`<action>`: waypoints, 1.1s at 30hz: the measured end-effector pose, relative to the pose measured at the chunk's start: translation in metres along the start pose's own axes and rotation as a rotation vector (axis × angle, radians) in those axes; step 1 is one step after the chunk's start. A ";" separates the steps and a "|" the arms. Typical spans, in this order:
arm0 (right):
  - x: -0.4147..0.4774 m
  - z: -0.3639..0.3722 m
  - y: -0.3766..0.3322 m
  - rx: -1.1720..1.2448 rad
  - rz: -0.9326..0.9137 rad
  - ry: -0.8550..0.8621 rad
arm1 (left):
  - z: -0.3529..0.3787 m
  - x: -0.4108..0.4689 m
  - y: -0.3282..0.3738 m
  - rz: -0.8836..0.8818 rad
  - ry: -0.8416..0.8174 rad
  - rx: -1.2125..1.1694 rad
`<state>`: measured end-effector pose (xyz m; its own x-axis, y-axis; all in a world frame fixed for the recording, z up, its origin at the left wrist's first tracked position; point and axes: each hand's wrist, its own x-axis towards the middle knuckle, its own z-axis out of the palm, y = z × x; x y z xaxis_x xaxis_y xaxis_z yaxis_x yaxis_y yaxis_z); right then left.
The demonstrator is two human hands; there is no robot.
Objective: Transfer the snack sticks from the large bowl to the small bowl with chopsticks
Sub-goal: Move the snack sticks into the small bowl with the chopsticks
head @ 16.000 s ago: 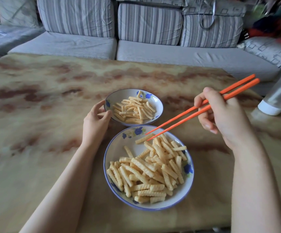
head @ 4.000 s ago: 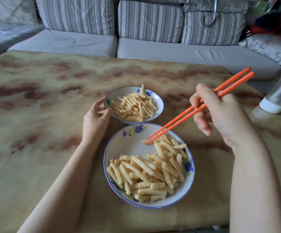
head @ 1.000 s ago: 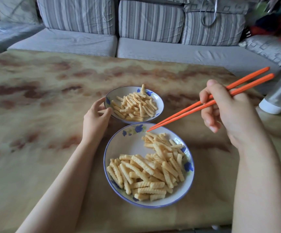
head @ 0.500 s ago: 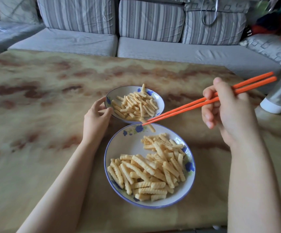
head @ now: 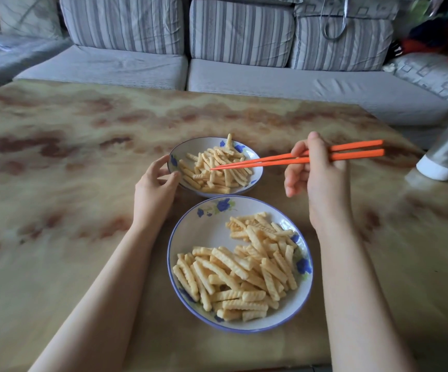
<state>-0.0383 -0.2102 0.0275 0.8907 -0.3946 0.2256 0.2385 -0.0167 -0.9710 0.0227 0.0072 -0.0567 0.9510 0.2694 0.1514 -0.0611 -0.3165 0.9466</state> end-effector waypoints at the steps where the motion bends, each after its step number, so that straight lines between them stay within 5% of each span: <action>1: 0.000 -0.001 -0.002 0.006 0.002 0.005 | 0.000 0.000 0.001 0.002 0.000 -0.001; 22: -0.011 -0.054 -0.037 -0.246 0.089 -0.239 | 0.000 -0.001 0.001 0.004 -0.004 -0.011; 33: -0.007 -0.046 -0.031 -0.134 0.047 -0.090 | 0.000 -0.002 0.001 0.005 -0.009 -0.024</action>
<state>-0.0700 -0.2487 0.0524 0.9322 -0.3143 0.1797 0.1469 -0.1251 -0.9812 0.0210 0.0062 -0.0557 0.9534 0.2593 0.1540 -0.0732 -0.2963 0.9523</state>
